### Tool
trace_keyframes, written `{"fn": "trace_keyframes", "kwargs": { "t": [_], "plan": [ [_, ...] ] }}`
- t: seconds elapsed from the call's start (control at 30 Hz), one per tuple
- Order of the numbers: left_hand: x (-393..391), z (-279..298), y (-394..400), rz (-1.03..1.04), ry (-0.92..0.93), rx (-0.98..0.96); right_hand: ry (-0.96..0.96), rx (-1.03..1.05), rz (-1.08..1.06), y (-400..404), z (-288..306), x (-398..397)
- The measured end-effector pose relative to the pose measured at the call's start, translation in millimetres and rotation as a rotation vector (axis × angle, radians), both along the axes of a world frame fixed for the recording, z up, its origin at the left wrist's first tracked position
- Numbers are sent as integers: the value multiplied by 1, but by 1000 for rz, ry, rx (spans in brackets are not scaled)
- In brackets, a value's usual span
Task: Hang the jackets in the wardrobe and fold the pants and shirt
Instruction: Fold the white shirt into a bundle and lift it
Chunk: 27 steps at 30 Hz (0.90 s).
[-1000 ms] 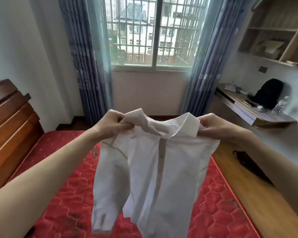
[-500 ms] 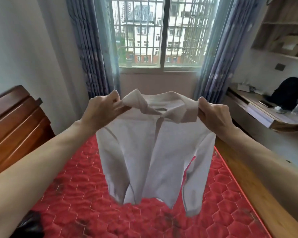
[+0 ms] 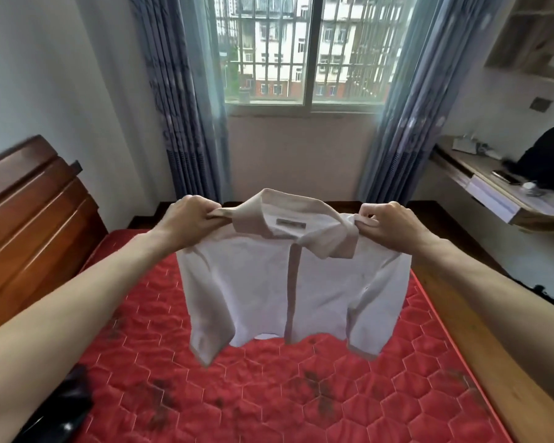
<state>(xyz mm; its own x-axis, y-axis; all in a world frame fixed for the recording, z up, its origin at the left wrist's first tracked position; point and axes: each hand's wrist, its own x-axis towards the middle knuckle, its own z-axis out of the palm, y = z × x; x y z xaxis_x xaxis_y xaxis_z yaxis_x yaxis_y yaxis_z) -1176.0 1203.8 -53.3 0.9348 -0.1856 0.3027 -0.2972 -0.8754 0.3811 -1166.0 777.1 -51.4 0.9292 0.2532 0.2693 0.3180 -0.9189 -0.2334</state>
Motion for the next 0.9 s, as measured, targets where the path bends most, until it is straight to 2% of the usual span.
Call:
{"fn": "trace_keyframes", "kwargs": {
  "t": [0.07, 0.13, 0.2, 0.27, 0.3, 0.33, 0.4, 0.5, 0.6, 0.67, 0.77, 0.9],
  "plan": [
    [-10, 3, 2, -29, 22, -76, 38, -23, 95, 0, 0, -18],
    [-16, 4, 5, -73, 176, -200, 185, 43, 198, 0, -2, -34],
    [-19, 5, 9, -71, 476, -181, 580, 114, 227, -3, 0, -45],
    [-18, 6, 16, -86, 765, -14, 977, 139, 200, -8, 2, -48],
    [-14, 5, 19, -106, 833, 29, 1063, 152, 184, -10, 3, -46],
    [-8, 2, 21, -109, 844, 24, 1064, 166, 162, -9, 3, -40],
    [9, -4, 19, -81, 770, -98, 839, 163, 122, -2, 1, -24],
    [33, -11, 8, -68, 474, -207, 394, 35, 55, 9, -2, 10],
    [58, -20, 4, 10, 241, -138, 167, -7, -78, 16, -7, 39],
    [68, -28, 6, 35, 150, -119, 13, 50, -132, 16, -13, 51],
    [70, -41, 10, 9, 41, -123, -131, 217, -155, 9, -27, 57],
    [57, -54, 12, -37, -20, -150, -168, 363, 9, -4, -50, 47]
  ]
}}
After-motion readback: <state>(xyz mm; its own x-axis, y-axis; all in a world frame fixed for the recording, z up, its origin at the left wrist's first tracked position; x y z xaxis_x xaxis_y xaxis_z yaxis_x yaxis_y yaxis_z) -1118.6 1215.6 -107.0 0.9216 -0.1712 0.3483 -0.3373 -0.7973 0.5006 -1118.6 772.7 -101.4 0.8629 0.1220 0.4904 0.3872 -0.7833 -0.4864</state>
